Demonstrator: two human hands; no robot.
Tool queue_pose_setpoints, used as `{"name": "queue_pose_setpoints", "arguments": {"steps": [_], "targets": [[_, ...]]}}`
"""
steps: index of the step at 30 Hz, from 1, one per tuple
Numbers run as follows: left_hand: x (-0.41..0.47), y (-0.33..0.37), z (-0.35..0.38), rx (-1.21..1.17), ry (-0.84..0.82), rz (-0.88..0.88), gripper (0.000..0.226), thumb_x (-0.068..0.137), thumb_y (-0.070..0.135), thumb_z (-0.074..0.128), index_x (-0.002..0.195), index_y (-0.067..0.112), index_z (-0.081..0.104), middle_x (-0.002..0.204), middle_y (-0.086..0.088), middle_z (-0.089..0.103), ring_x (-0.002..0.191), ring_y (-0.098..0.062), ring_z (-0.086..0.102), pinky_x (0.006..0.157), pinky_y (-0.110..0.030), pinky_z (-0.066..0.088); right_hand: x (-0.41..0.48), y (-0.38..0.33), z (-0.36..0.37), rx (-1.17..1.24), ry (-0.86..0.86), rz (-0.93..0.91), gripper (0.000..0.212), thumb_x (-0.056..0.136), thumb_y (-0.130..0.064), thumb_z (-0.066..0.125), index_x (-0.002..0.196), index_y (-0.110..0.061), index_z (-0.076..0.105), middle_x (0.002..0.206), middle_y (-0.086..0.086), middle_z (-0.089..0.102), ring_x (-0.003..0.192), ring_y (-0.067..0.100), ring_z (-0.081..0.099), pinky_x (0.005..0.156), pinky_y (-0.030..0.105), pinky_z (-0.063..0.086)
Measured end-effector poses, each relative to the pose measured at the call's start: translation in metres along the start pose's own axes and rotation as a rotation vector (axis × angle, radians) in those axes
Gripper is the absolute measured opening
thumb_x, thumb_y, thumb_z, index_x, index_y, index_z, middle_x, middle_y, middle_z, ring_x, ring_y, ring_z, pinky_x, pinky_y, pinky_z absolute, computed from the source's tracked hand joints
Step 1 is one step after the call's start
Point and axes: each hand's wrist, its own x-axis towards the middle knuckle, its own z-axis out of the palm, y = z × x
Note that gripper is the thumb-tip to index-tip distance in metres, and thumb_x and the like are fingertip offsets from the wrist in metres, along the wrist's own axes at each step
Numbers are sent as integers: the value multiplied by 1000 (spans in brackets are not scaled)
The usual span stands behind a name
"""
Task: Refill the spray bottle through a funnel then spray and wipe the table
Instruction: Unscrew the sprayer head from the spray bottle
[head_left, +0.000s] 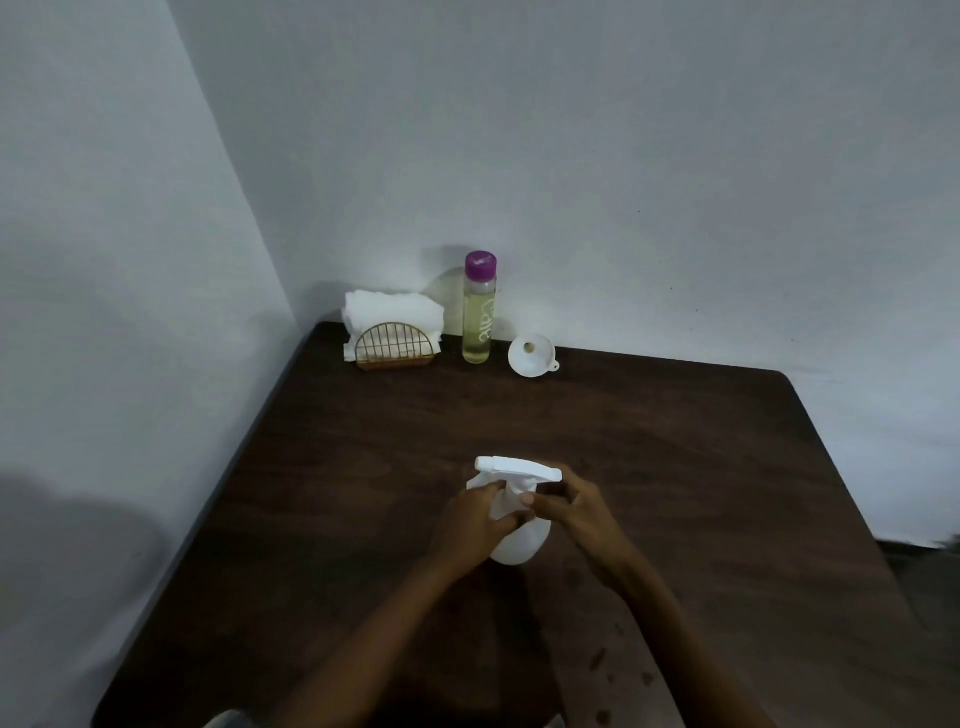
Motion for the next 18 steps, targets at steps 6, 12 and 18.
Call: {"name": "queue_pose_setpoints", "arguments": {"steps": [6,12,18], "targets": [[1,0,0,-3,-18,-20,39,86,34,61,118,12,57,123,-3,60,113,-14,55,90,-21,43,-2,-5,8,22,77,-50,37,77,-6,72,111,-12,59,107,1,67,99,12,65,79,22,53],[0,0,0,12,-17,-17,40,85,37,61,116,12,59,118,-3,62,108,-14,57,85,-20,43,0,-4,6,-1,72,-75,33,77,-13,73,107,-9,61,104,9,68,97,21,65,85,37,54],[0,0,-1,2,-25,-14,38,85,36,62,114,12,59,114,-2,64,104,-13,58,81,-20,44,0,0,3,-15,33,2,40,82,-14,68,120,-17,58,116,-1,65,107,14,60,91,30,50]]}}
